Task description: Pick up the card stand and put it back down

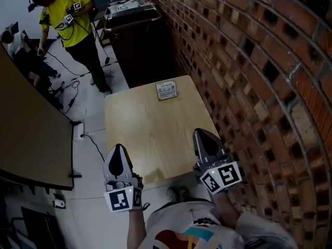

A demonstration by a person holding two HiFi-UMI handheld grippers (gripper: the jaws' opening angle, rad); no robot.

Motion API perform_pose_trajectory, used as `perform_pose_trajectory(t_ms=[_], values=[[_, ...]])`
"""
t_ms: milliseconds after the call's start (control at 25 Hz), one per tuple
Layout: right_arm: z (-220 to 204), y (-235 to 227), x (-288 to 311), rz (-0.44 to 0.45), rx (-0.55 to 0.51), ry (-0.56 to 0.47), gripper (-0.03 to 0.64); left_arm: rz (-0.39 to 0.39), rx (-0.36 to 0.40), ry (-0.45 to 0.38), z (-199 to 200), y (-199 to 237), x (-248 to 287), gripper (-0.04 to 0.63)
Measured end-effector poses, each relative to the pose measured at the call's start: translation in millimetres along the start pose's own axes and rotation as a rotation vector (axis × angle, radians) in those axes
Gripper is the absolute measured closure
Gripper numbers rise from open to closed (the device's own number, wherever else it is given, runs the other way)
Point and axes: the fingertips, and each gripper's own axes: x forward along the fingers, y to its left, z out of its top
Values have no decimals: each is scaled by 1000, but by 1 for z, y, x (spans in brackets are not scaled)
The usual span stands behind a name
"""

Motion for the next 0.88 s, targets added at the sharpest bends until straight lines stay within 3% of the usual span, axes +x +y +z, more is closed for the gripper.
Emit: perform_pose_trajectory(t_ms=[880], values=[[-2,1,-3,13,-11,17,617,3,5,1,0,-7,-4,591]])
